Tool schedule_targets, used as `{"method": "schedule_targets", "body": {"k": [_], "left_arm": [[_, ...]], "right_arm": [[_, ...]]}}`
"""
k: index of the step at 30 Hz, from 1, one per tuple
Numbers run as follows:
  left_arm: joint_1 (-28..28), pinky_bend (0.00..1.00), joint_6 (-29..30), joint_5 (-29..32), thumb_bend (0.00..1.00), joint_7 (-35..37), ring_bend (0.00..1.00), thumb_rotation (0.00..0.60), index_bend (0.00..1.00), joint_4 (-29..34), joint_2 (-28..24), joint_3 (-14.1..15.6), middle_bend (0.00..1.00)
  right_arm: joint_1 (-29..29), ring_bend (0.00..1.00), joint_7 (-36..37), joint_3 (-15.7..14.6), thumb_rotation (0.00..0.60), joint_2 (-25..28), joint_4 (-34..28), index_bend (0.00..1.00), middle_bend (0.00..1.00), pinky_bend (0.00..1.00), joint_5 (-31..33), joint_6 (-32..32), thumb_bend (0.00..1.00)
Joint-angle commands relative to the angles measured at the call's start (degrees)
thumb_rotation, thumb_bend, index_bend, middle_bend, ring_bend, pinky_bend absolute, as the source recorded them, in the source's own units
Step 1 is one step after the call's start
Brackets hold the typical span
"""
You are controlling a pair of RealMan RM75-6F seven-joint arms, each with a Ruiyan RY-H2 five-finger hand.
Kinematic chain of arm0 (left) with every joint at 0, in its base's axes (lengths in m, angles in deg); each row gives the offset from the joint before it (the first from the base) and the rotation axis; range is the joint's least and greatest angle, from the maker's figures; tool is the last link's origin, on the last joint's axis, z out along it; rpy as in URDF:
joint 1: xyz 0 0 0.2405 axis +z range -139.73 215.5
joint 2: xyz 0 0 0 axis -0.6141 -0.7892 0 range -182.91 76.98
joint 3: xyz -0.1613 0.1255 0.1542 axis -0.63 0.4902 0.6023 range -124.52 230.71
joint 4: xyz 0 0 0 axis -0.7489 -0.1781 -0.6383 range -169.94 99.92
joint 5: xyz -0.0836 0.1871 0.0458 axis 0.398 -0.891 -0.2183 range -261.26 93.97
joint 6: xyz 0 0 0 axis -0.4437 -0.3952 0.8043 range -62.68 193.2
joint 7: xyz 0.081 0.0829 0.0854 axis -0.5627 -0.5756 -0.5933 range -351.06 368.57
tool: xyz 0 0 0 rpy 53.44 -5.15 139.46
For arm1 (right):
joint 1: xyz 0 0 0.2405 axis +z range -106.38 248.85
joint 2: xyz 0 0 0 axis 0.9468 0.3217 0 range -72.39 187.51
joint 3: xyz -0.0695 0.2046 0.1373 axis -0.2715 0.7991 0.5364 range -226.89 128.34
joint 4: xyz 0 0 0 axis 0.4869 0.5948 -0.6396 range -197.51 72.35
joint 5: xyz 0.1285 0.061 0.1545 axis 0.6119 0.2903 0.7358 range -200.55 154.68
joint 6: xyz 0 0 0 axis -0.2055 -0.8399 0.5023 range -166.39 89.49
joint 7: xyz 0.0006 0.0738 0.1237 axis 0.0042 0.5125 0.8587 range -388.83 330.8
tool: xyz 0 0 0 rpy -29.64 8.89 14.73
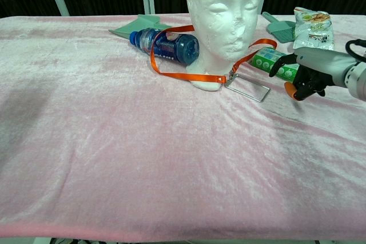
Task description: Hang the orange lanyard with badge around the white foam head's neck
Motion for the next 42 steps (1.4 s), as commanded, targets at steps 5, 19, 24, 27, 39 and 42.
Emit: {"method": "schedule_targets", "body": {"k": [5, 19, 24, 27, 39, 42], "left_arm": [[0.27, 0.0, -0.58, 0.3, 0.12, -0.23, 0.0, 0.6, 0.26, -0.1, 0.34, -0.73, 0.08], [0.92, 0.0, -0.97, 0.25, 0.12, -0.78, 0.0, 0.6, 0.26, -0.22, 0.97, -1.97, 0.08], [1.21, 0.0, -0.95, 0.26, 0.12, -0.9, 0.0, 0.6, 0.26, -0.14, 1.07, -2.45, 0.08], [1.37, 0.0, -0.93, 0.2, 0.12, -0.98, 0.0, 0.6, 0.26, -0.11, 1.13, -2.67, 0.08], [1.81, 0.0, -1.28, 0.28, 0.12, -1.07, 0.0, 0.6, 0.26, -0.02, 1.18, -3.49, 0.08], [1.9, 0.0, -1.27, 0.31, 0.12, -1.23, 0.0, 0.6, 0.26, -0.12, 1.31, -3.72, 0.08]], "right_arm": [[1.13, 0.92, -0.89, -0.49, 0.6, -2.24, 2.88, 0.26, 0.94, 0.71, 2.02, 0.93, 0.61], [1.01, 0.92, 0.34, -1.92, 0.6, -3.6, 4.21, 0.26, 0.94, 0.71, 1.53, 2.0, 0.63], [0.95, 0.92, 1.08, -2.1, 0.6, -4.22, 4.65, 0.26, 0.94, 0.71, 0.96, 2.1, 0.64], [0.94, 0.92, 1.35, -2.25, 0.6, -4.56, 4.89, 0.26, 0.94, 0.71, 0.55, 2.13, 0.64], [1.03, 0.92, 1.35, -2.79, 0.6, -5.44, 5.07, 0.26, 0.94, 0.71, 0.42, 2.03, 0.64], [0.63, 0.92, 1.65, -2.94, 0.6, -5.34, 4.17, 0.26, 0.94, 0.71, 0.15, 1.39, 0.64]]}}
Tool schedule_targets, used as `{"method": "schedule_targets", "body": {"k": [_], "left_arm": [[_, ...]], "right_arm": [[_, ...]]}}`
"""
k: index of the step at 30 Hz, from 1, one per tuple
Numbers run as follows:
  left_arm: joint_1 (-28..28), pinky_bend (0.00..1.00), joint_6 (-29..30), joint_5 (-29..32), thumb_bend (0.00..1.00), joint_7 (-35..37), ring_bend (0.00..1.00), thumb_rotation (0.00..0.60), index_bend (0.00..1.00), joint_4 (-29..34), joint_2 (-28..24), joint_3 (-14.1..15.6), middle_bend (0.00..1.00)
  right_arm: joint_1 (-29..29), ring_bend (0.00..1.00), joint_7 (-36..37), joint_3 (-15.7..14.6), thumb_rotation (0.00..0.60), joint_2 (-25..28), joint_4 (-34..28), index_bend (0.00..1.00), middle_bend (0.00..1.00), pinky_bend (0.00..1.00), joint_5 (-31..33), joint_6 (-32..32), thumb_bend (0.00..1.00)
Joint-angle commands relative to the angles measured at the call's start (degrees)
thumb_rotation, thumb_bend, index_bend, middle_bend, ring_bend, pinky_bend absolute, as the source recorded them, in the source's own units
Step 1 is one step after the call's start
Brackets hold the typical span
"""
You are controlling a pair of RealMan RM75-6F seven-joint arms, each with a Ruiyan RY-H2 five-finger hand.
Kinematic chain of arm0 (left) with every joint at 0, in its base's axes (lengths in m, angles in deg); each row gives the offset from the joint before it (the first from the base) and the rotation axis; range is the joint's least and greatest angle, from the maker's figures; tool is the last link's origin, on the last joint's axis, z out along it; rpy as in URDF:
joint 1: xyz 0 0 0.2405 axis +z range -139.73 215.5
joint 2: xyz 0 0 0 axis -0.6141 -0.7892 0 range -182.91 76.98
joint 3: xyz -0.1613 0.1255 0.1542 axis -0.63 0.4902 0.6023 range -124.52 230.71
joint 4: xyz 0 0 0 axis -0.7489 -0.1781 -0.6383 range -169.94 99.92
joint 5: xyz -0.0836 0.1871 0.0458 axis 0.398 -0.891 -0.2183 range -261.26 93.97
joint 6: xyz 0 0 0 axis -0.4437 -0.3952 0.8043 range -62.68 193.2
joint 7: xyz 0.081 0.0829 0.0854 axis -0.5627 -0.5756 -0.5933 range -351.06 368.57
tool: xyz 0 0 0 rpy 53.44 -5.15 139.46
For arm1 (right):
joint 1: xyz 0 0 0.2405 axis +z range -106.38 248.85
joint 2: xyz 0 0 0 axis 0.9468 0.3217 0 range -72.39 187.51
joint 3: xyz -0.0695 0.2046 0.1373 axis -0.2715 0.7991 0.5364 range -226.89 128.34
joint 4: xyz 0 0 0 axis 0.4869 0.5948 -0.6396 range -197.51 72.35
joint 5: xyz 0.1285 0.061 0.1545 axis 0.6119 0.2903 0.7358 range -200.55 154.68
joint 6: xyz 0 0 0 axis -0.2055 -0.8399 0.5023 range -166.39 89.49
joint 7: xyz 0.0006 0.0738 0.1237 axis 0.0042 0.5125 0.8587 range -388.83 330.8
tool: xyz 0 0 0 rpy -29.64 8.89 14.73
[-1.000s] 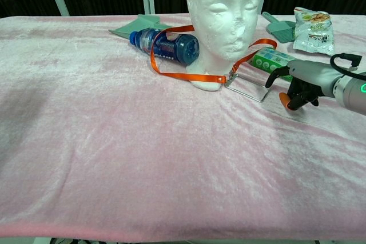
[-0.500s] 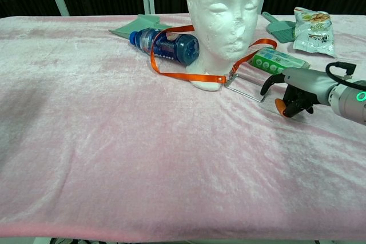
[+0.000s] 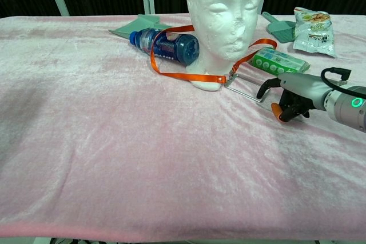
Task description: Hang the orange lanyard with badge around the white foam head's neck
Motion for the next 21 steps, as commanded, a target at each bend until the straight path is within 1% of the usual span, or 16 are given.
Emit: {"method": "schedule_targets", "body": {"k": [1, 11, 21], "left_arm": [[0.06, 0.0, -0.01, 0.02, 0.12, -0.15, 0.0, 0.6, 0.26, -0.07, 0.1, -0.13, 0.08], [0.38, 0.0, -0.1, -0.04, 0.12, -0.34, 0.0, 0.6, 0.27, -0.11, 0.23, -0.69, 0.08], [0.62, 0.0, -0.21, -0.27, 0.12, -0.57, 0.0, 0.6, 0.27, -0.02, 0.33, -0.95, 0.08]], "right_arm": [[-0.4, 0.92, 0.21, -0.28, 0.6, 0.16, -0.89, 0.26, 0.94, 0.71, -0.3, -0.53, 0.64], [-1.98, 0.92, -0.12, -2.63, 0.6, 0.78, -4.53, 0.26, 0.94, 0.71, -2.62, -2.47, 0.64], [-3.38, 0.92, -0.04, -3.8, 0.6, 1.65, -7.66, 0.26, 0.94, 0.71, -4.5, -4.44, 0.65]]}}
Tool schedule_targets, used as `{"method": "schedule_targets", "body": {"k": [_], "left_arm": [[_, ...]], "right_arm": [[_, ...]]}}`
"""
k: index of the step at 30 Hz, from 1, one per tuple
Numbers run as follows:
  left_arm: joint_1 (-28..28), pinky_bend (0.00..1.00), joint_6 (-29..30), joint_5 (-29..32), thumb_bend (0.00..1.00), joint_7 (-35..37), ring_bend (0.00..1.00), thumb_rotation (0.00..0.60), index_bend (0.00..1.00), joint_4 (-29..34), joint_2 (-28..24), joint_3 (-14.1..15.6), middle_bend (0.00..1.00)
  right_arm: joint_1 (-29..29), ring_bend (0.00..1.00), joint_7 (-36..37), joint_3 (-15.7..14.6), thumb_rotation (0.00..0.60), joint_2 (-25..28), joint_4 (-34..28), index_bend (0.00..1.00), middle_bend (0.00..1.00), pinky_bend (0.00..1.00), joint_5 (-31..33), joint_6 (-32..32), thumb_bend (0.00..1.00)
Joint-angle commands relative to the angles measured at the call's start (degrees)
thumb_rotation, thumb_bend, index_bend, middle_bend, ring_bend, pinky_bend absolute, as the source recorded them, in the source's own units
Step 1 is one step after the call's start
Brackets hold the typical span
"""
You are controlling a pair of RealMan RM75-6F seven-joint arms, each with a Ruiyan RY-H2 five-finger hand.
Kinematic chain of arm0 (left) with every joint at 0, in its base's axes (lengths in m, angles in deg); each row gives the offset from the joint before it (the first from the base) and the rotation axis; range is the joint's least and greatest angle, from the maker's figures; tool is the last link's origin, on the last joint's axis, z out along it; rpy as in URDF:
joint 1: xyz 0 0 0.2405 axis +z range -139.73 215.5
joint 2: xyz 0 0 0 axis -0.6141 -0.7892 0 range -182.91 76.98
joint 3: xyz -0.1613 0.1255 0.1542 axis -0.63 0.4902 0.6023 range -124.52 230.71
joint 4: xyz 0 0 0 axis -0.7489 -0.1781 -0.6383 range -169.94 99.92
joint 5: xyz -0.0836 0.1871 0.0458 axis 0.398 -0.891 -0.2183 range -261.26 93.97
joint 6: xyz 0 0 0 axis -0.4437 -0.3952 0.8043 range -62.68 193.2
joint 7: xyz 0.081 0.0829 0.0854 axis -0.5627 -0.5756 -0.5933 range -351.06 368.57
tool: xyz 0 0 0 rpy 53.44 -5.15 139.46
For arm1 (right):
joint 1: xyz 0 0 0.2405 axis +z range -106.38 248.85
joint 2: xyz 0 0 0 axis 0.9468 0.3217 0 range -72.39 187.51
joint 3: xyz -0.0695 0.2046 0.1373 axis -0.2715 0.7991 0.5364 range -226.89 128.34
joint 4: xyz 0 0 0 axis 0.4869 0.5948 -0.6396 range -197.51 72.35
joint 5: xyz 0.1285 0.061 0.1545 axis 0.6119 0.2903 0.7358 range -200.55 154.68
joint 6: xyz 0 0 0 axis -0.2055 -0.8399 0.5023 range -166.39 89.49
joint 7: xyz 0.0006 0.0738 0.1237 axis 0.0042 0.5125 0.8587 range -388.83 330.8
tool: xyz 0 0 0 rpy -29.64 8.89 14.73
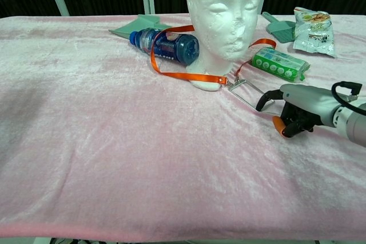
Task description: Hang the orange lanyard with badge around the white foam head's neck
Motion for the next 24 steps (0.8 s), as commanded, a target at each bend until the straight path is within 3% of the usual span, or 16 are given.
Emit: {"method": "schedule_targets", "body": {"k": [1, 24], "left_arm": [[0.04, 0.0, 0.02, -0.04, 0.12, -0.06, 0.0, 0.6, 0.27, 0.0, 0.04, -0.07, 0.08], [0.67, 0.0, 0.19, -0.23, 0.12, -0.19, 0.0, 0.6, 0.27, 0.09, 0.09, -0.92, 0.08]], "right_arm": [[-0.52, 0.92, 0.11, -0.41, 0.6, 0.48, -1.08, 0.26, 0.94, 0.71, -0.52, -0.53, 0.65], [-4.9, 0.92, 1.53, -5.89, 0.6, 0.8, -5.59, 0.26, 0.94, 0.71, -6.03, -1.92, 0.66]]}}
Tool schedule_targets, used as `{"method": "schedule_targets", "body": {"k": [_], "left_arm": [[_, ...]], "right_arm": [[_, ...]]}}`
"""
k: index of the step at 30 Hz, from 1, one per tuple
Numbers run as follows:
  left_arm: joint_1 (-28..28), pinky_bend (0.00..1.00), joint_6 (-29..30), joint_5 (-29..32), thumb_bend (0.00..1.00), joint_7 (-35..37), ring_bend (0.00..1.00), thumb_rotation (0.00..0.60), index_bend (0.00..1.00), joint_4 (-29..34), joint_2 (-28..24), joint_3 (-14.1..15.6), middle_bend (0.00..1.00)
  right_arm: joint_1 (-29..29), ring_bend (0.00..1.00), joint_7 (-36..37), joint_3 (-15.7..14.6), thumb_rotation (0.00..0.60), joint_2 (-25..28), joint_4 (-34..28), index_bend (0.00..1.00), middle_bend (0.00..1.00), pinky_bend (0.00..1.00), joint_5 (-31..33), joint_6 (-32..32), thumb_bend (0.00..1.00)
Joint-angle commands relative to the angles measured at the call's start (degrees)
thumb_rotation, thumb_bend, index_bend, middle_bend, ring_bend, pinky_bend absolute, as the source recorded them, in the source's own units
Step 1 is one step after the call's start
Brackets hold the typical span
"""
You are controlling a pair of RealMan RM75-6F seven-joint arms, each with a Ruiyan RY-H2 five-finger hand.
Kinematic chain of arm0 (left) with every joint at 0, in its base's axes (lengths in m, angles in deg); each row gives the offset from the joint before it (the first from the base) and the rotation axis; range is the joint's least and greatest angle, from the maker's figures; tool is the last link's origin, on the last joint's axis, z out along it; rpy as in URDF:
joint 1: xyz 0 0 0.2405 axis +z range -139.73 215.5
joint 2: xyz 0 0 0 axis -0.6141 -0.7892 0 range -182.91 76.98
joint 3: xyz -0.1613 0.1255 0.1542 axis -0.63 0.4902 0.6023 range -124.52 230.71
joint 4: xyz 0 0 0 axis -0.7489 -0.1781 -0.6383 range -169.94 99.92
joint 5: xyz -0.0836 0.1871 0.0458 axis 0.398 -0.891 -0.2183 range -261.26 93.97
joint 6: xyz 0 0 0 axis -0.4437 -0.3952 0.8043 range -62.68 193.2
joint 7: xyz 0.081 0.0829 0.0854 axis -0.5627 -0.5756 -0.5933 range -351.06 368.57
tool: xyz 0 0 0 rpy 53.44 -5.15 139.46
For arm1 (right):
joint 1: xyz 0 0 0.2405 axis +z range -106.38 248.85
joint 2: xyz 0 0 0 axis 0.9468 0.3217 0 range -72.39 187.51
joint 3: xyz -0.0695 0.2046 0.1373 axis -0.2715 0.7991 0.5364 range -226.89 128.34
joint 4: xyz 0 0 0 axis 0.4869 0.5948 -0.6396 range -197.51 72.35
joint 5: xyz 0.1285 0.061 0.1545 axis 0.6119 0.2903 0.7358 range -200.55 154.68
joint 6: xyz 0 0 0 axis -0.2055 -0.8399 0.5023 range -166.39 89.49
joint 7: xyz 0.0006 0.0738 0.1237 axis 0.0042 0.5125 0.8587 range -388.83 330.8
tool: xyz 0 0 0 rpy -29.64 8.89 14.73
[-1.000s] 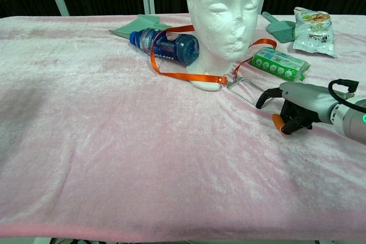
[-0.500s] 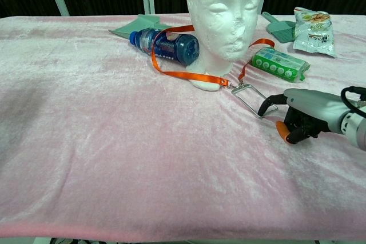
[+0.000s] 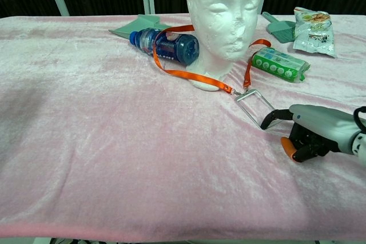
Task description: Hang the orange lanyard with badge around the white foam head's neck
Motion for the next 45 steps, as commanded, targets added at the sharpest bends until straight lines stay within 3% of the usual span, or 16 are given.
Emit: {"method": "schedule_targets", "body": {"k": [1, 26, 28, 31, 33, 37, 42, 45], "left_arm": [[0.02, 0.0, -0.02, 0.0, 0.12, 0.02, 0.0, 0.6, 0.27, -0.01, 0.02, -0.06, 0.08], [0.48, 0.0, 0.08, -0.04, 0.12, -0.18, 0.0, 0.6, 0.27, 0.07, 0.04, -0.72, 0.08], [0.48, 0.0, 0.0, -0.02, 0.12, -0.32, 0.0, 0.6, 0.27, 0.04, 0.12, -0.73, 0.07], [0.47, 0.0, -0.15, -0.08, 0.12, -0.6, 0.0, 0.6, 0.27, 0.0, 0.23, -0.67, 0.07], [0.45, 0.0, -0.19, -0.1, 0.12, -0.78, 0.0, 0.6, 0.27, -0.02, 0.32, -0.68, 0.07], [0.41, 0.0, -0.42, -0.12, 0.12, -0.95, 0.0, 0.6, 0.27, -0.06, 0.41, -0.65, 0.08], [0.41, 0.0, -0.75, -0.73, 0.12, -0.93, 0.0, 0.6, 0.27, 0.17, 0.11, -0.27, 0.07], [0.55, 0.0, -0.48, -1.56, 0.12, -1.41, 0.0, 0.6, 0.27, 0.52, -0.05, 0.13, 0.07]], "right_arm": [[-0.51, 0.92, 0.34, -0.35, 0.6, -0.16, -0.48, 0.27, 0.94, 0.71, -1.15, -0.41, 0.66], [-3.74, 0.92, 0.04, -3.21, 0.6, 3.7, -7.92, 0.28, 0.94, 0.71, -8.21, -3.31, 0.67], [-3.75, 0.92, 0.19, -2.67, 0.6, 3.83, -7.9, 0.27, 0.94, 0.71, -8.3, -3.49, 0.64], [-3.46, 0.89, 0.63, -1.73, 0.6, 4.25, -7.83, 0.21, 0.91, 0.71, -8.38, -3.04, 0.5], [-3.32, 0.85, 1.01, -1.14, 0.6, 4.7, -7.74, 0.19, 0.85, 0.71, -8.45, -2.84, 0.42], [-3.91, 0.72, 2.82, 0.18, 0.6, 7.03, -8.12, 0.19, 0.67, 0.67, -8.78, -3.86, 0.38], [-7.15, 0.44, 6.59, 0.53, 0.6, 15.04, -9.36, 0.17, 0.28, 0.42, -8.6, -7.5, 0.25], [-10.2, 0.35, 10.04, -0.08, 0.6, 21.75, -8.52, 0.17, 0.19, 0.3, -9.23, -10.11, 0.22]]}}
